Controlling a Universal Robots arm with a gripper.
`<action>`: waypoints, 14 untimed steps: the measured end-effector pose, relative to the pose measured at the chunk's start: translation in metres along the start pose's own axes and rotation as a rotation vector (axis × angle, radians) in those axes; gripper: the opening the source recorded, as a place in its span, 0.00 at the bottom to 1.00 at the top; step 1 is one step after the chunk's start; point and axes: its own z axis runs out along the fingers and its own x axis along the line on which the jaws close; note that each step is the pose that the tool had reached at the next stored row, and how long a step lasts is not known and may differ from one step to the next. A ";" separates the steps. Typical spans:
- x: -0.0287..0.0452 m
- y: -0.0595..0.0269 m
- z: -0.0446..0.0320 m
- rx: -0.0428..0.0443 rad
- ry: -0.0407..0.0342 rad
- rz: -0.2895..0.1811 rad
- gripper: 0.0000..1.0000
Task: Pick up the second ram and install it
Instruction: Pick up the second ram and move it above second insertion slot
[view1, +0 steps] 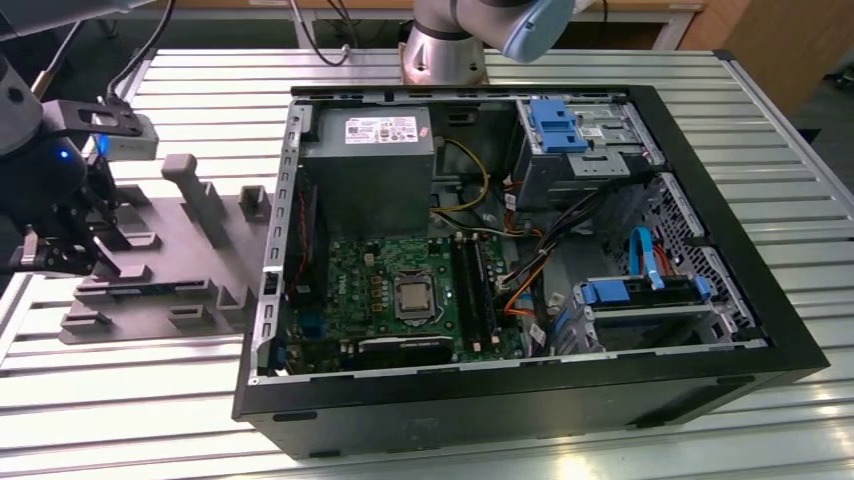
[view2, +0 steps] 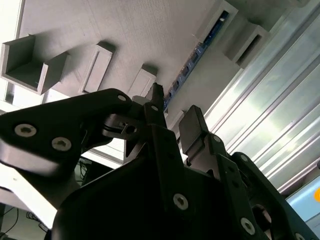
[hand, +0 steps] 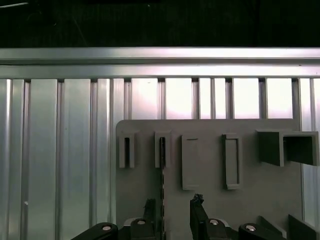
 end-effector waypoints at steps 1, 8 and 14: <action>0.0004 0.0000 0.0014 0.0005 -0.0001 0.000 0.40; 0.0020 -0.0003 0.0112 0.0045 0.0003 0.000 0.40; 0.0028 -0.0005 0.0174 0.0058 0.0004 0.000 0.40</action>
